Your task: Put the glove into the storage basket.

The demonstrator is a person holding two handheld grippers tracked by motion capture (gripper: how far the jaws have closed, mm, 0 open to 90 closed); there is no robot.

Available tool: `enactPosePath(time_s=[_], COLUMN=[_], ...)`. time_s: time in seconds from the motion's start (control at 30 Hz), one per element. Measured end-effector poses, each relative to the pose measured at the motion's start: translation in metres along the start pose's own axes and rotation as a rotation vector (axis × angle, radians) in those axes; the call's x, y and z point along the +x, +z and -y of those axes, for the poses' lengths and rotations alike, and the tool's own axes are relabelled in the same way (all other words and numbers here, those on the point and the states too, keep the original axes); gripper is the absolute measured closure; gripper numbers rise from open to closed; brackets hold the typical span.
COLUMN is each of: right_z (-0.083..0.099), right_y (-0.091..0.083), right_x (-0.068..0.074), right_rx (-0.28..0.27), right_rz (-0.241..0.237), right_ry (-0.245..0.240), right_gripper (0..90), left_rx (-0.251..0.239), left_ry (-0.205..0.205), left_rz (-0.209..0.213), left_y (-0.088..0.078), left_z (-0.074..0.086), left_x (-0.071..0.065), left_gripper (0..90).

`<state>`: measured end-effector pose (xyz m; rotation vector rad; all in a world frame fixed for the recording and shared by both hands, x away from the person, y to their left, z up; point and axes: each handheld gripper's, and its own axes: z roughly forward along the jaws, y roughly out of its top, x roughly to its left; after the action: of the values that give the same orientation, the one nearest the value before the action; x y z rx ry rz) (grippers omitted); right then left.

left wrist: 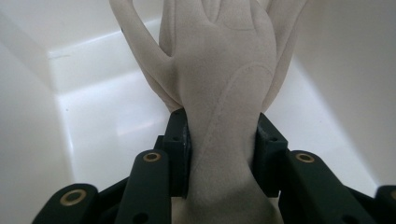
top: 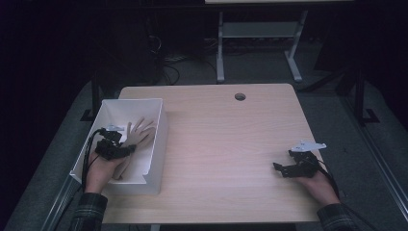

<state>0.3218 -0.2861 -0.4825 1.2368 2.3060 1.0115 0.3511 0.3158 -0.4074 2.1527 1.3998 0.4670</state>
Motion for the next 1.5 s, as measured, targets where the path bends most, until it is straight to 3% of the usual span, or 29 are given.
enactPosePath(time_s=[0.13,0.2,0.23,0.43,0.8,0.97,1.0,1.07,1.1,1.2,1.33,1.37,1.4,1.47,1.5], right_z=[0.0,0.0,0.0,0.0,0.0,0.0,0.0,0.0,0.0,0.0,0.0,0.0,0.0,0.0,0.0], right_y=[0.0,0.0,0.0,0.0,0.0,0.0,0.0,0.0,0.0,0.0,0.0,0.0,0.0,0.0,0.0], right_x=[0.0,0.0,0.0,0.0,0.0,0.0,0.0,0.0,0.0,0.0,0.0,0.0,0.0,0.0,0.0], right_rx=[0.0,-0.002,-0.002,-0.002,-0.002,-0.002,-0.001,-0.002,-0.002,-0.002,-0.002,-0.002,-0.002,-0.002,-0.002], right_rz=[0.0,0.001,0.001,0.001,0.001,0.001,0.001,0.001,0.001,0.001,0.001,0.001,0.001,0.001,0.001], right_ry=[0.0,-0.004,-0.004,-0.003,-0.004,-0.004,-0.003,-0.003,-0.004,-0.003,-0.003,-0.003,-0.003,-0.003,-0.003], right_gripper=[13.8,13.8,13.8,13.8,13.8,13.8,13.8,13.8,13.9,13.8,13.8,13.8,13.8,13.8,13.8], left_rx=[0.006,0.012,0.012,-0.034,-0.158,-0.201,-0.217,-0.221,-0.226,-0.23,-0.234,-0.24,-0.24,-0.246,-0.246], left_ry=[0.007,0.003,0.002,-0.01,0.003,0.034,0.049,0.059,0.077,0.098,0.127,0.144,0.144,0.166,0.166], left_rz=[0.003,0.006,0.012,0.017,0.098,0.164,0.182,0.193,0.213,0.227,0.252,0.265,0.265,0.283,0.283], left_y=[0.002,0.004,0.004,-0.004,-0.042,-0.055,-0.057,-0.058,-0.058,-0.057,-0.054,-0.053,-0.053,-0.048,-0.048], left_z=[0.0,0.001,0.001,-0.001,-0.037,-0.061,-0.068,-0.071,-0.077,-0.082,-0.091,-0.096,-0.096,-0.101,-0.101], left_x=[0.001,0.001,0.001,0.004,-0.013,-0.031,-0.04,-0.045,-0.056,-0.068,-0.093,-0.106,-0.106,-0.126,-0.126], left_gripper=[59.1,49.8,49.8,31.8,29.9,27.9,27.1,26.0,25.9,25.6,25.6,25.6,25.6,25.6,25.7])
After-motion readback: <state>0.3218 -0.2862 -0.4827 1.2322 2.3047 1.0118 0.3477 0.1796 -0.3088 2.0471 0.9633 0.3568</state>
